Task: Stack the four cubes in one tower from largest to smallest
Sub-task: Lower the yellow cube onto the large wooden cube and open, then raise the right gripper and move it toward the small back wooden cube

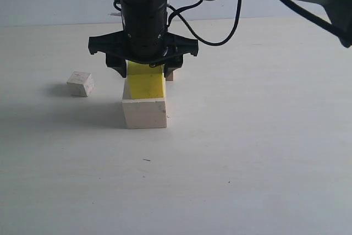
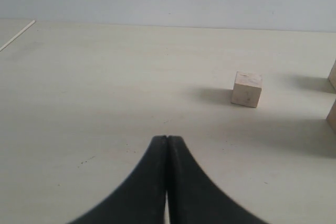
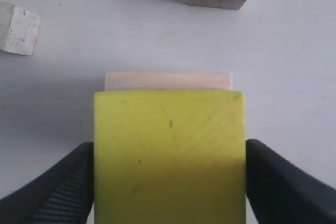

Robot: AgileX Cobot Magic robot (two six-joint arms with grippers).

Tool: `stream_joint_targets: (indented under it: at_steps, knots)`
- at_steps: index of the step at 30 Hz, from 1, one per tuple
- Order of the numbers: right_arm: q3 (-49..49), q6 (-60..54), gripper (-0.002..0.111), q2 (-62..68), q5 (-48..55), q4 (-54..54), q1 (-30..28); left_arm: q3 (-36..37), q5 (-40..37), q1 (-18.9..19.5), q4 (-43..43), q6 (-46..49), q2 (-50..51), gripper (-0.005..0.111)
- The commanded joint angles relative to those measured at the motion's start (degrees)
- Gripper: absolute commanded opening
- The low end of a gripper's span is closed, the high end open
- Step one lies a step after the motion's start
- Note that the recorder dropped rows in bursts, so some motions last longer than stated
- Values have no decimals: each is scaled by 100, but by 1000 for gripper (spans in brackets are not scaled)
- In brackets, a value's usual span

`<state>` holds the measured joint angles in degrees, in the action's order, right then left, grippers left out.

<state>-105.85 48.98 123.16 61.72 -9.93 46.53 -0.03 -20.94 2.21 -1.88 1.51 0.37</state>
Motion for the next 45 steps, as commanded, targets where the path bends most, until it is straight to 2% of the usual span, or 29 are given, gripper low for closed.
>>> stream_joint_targets:
  at_steps: [1,18,25,27,30,31,35,39,42,45]
  knots:
    - [-48,14,72,11,-59,-12,13,3,67,-3,-34,-23,-37,0]
    - [-53,5,72,-582,3,18,13,3,67,-3,-34,-23,-37,0]
    - [-209,-281,72,-1025,324,-369,13,3,67,-3,-34,-23,-37,0]
    - [-310,-759,67,-1119,400,-408,2,3,67,-3,-34,-23,-37,0]
    - [-477,-1562,51,-1261,711,-466,2,3,67,-3,-34,-23,-37,0]
    - [-547,-2387,34,-1355,824,-573,2,3,67,-3,-34,-23,-37,0]
    - [-519,-4449,2,-1499,824,-814,2,3,67,-3,-34,-23,-37,0]
    - [-422,-4898,0,-1719,824,-1020,-117,3,67,-3,-34,-23,-37,0]
    - [-343,-4898,0,-1719,824,-750,-499,3,67,-3,-34,-23,-37,0]
    - [191,-5031,0,-1719,824,-658,-988,3,67,-3,-34,-23,-37,0]
